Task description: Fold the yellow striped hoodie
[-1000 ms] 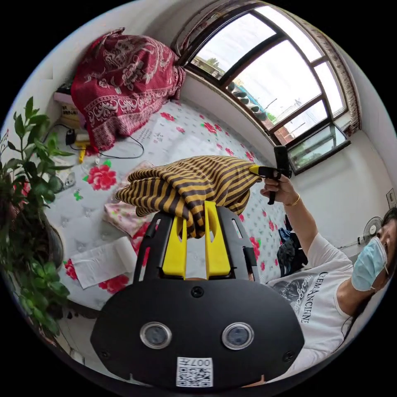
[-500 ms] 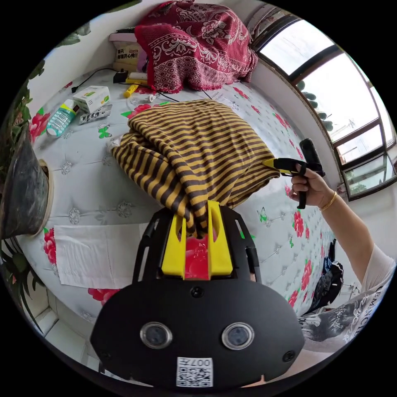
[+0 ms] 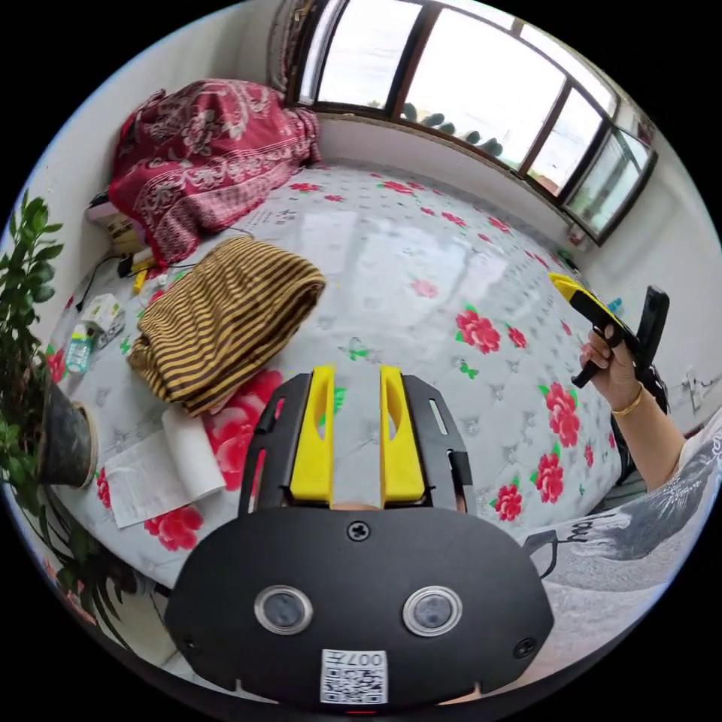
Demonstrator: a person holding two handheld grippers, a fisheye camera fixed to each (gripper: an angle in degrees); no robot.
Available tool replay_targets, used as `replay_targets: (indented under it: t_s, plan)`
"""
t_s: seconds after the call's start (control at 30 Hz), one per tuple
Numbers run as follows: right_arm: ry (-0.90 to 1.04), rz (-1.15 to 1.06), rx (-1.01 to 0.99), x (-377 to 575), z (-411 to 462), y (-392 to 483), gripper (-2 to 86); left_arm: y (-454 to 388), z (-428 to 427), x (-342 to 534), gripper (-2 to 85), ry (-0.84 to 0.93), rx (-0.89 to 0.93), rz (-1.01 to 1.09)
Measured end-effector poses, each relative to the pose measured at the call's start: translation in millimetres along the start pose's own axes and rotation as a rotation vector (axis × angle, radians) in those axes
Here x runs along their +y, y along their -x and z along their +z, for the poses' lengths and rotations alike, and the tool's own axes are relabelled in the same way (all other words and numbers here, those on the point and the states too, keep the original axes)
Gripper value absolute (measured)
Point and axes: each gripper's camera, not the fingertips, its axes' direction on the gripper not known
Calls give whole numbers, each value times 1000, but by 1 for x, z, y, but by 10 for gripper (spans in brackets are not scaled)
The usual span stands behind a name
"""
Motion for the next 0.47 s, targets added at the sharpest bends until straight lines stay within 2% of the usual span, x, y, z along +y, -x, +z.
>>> replay_targets:
  t_s: [0.1, 0.23, 0.47]
  plan:
    - [-2, -8, 110, 44, -39, 18, 28, -68, 21, -4, 66, 19, 119, 153]
    - [19, 57, 112, 103, -90, 29, 4, -160, 41, 4, 39, 51, 229, 315]
    - [71, 131, 391, 231, -177, 20, 10, -304, 58, 36, 11, 68, 239, 427]
